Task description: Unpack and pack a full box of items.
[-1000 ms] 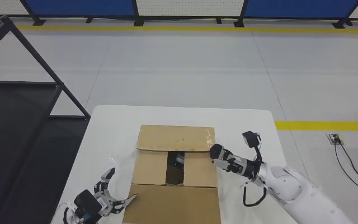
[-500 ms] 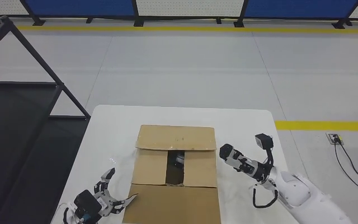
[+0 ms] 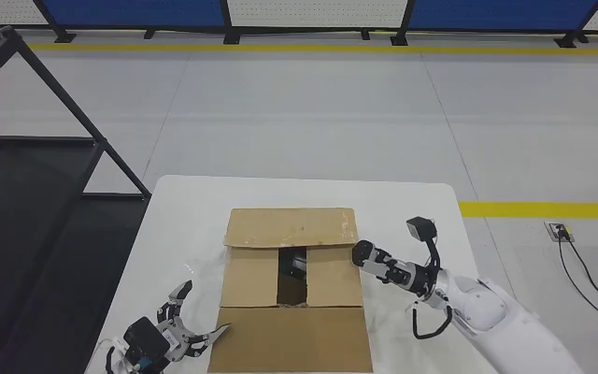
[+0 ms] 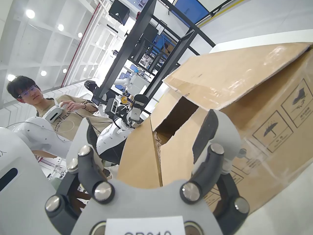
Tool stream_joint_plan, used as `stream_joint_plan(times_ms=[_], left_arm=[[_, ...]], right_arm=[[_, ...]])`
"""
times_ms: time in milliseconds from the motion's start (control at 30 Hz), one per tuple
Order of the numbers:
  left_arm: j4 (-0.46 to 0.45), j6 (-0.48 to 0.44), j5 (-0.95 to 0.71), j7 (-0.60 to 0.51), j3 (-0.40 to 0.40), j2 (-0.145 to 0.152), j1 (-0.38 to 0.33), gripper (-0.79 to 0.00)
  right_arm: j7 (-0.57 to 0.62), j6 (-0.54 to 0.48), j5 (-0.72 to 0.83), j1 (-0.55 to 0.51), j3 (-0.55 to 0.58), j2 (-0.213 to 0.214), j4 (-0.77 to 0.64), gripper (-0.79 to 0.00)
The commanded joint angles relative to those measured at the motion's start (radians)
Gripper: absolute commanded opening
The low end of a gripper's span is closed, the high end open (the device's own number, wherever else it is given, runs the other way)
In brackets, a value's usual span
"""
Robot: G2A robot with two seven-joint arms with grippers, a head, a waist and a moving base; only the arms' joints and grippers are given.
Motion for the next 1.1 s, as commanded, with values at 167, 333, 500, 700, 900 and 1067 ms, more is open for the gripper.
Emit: stream_joint_plan(times_ms=[167, 333, 500, 700, 900, 1067], left_arm=[[0.0, 0.0, 0.0, 0.0, 0.0, 0.0, 0.0, 0.0], [0.0, 0.0, 0.0, 0.0, 0.0, 0.0, 0.0, 0.0], [0.0, 0.0, 0.0, 0.0, 0.0, 0.0, 0.0, 0.0], [0.0, 0.0, 0.0, 0.0, 0.0, 0.0, 0.0, 0.0], [0.0, 0.0, 0.0, 0.0, 0.0, 0.0, 0.0, 0.0], [0.0, 0.0, 0.0, 0.0, 0.0, 0.0, 0.0, 0.0]], right_arm=[[-0.004, -0.044, 0.022, -0.019, 0.044, -0.005, 0.019, 0.0], [0.014, -0.032, 0.036, -0.049, 0.09, 0.003, 0.029, 0.0], [0.013, -0.025, 0.028, -0.049, 0.094, 0.003, 0.029, 0.0], [0.02, -0.013, 0.031, -0.059, 0.093, 0.002, 0.005, 0.0], [0.104, 0.212, 0.223, -0.038, 0.097, -0.011, 0.017, 0.0], [0.196, 0.265, 0.314, -0.018, 0.101, -0.025, 0.05, 0.0]])
